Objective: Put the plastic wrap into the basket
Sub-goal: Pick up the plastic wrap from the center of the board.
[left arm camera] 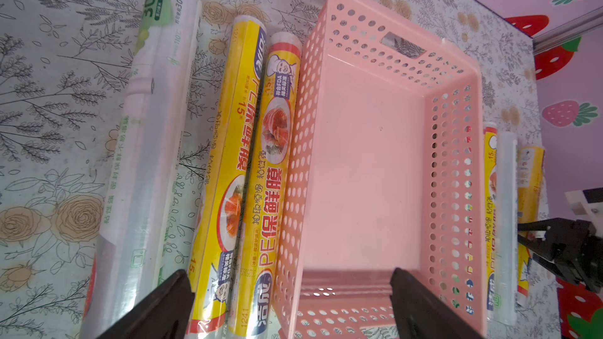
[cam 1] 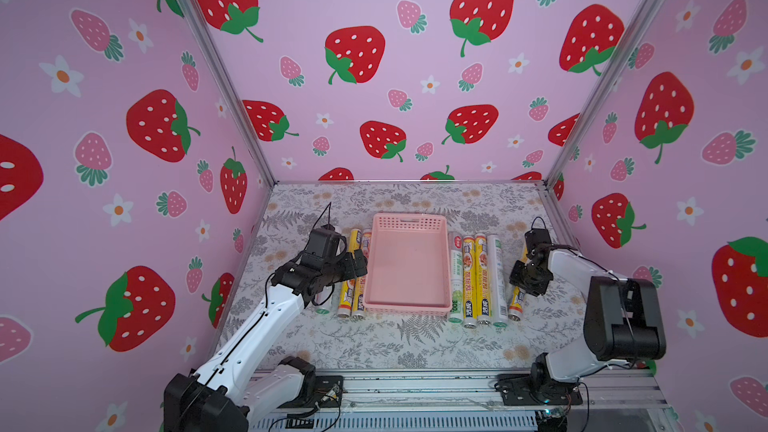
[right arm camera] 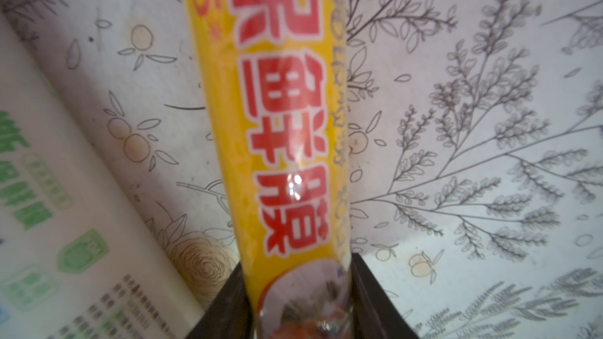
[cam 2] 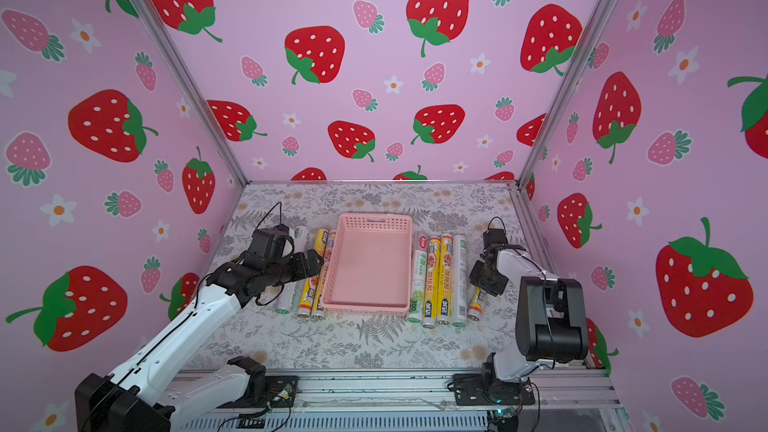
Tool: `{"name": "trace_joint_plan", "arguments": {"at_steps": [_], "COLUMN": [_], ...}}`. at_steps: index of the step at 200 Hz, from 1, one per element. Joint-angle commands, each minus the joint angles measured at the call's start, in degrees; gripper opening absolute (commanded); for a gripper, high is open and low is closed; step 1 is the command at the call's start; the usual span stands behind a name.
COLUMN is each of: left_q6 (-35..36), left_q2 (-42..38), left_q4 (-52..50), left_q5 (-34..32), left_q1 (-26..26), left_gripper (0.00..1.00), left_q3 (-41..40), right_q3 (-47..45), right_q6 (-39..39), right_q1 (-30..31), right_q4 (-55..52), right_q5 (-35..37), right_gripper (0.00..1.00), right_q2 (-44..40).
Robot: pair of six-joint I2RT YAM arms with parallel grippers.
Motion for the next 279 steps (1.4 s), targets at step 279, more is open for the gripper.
{"name": "trace_joint_plan", "arguments": {"at_steps": [279], "left_q6": [-6.83], "left_q2": [-3.24], "left_q4": [6.26], "left_q5": [0.8], "left_q1": [-15.04], "left_gripper": [1.0], "left_q3": [-0.31], "right_q3": [22.15], "right_q6": [17.62], "right_q1": [38.63], "right_q4": [-3.84], "right_q5": [-5.53], "right_gripper": [0.18], "right_q2": [-5.69]}}
